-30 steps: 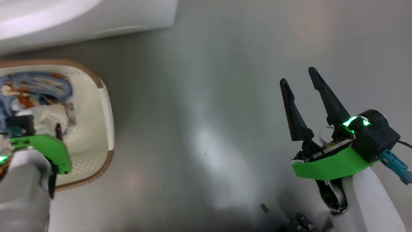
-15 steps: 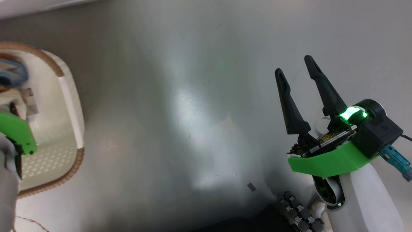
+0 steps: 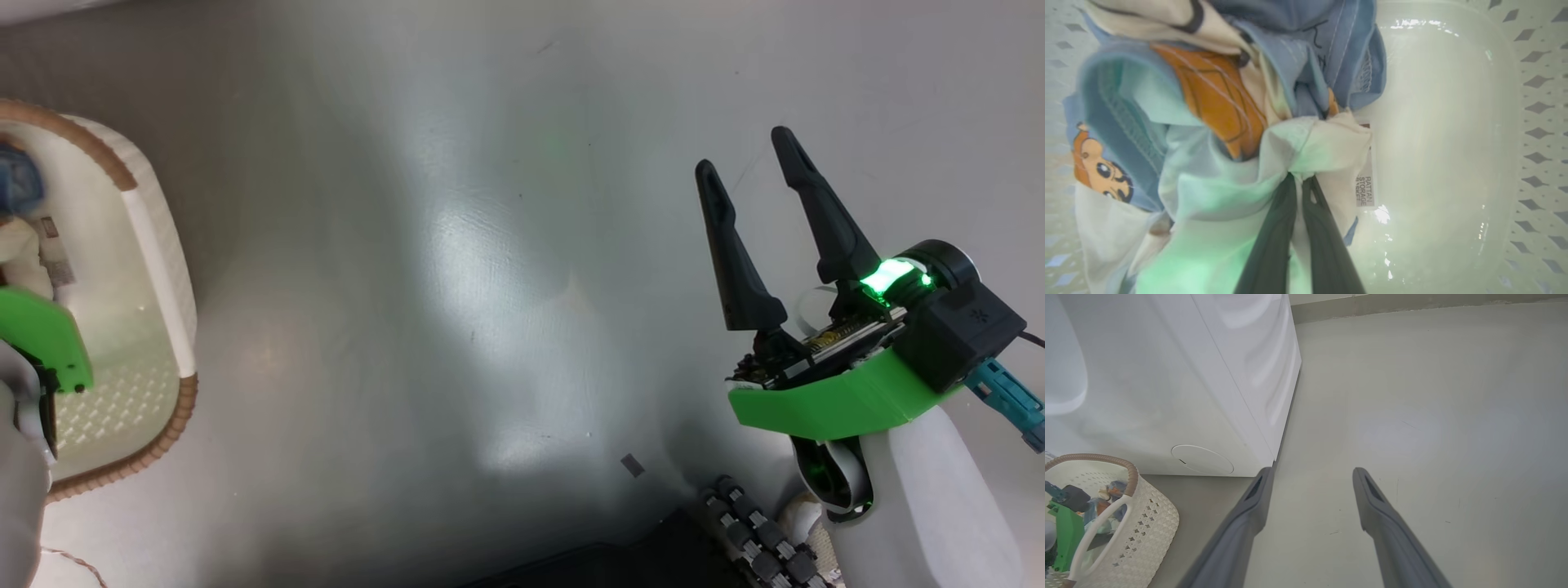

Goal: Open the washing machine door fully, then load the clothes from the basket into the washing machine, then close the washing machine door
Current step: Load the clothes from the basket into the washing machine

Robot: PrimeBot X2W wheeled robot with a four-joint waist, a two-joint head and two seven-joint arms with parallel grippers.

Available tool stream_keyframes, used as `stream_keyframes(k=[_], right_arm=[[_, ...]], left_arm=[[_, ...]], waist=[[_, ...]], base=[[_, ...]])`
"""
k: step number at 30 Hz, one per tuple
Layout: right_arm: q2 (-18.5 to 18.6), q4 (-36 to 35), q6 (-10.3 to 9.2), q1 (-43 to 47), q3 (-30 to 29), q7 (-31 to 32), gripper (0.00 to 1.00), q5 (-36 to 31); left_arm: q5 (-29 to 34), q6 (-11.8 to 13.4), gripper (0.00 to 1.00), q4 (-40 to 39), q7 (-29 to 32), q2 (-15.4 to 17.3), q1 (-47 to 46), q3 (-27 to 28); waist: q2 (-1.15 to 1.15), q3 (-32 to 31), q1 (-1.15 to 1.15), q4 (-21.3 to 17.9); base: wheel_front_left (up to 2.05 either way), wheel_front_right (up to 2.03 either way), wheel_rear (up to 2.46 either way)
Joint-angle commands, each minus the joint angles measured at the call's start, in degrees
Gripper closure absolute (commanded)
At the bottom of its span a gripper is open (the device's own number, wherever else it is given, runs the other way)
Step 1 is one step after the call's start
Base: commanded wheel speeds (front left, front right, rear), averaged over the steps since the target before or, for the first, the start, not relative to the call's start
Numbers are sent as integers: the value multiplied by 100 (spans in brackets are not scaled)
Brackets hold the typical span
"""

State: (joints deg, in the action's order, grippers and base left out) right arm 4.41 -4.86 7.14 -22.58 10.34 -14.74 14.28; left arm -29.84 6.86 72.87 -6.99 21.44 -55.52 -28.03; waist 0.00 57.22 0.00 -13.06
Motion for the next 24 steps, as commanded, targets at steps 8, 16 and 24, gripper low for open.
stream_keyframes(k=[8, 16, 24], right_arm=[[73, -122, 35, 251, -78, -26, 0, -51], [208, -167, 35, 464, -279, -26, 0, -156], [328, -168, 35, 695, -426, -26, 0, -220]], left_arm=[[92, 6, 100, -107, -585, -102, 252, -56], [186, 99, 100, -591, -789, -454, 616, -152], [229, 283, 100, -2037, -799, -603, 1379, 250]], waist=[[0, -286, 0, 329], [0, -745, 0, 693], [0, -1306, 0, 993]], base=[[0, 0, 0], [0, 0, 0], [0, 0, 0]])
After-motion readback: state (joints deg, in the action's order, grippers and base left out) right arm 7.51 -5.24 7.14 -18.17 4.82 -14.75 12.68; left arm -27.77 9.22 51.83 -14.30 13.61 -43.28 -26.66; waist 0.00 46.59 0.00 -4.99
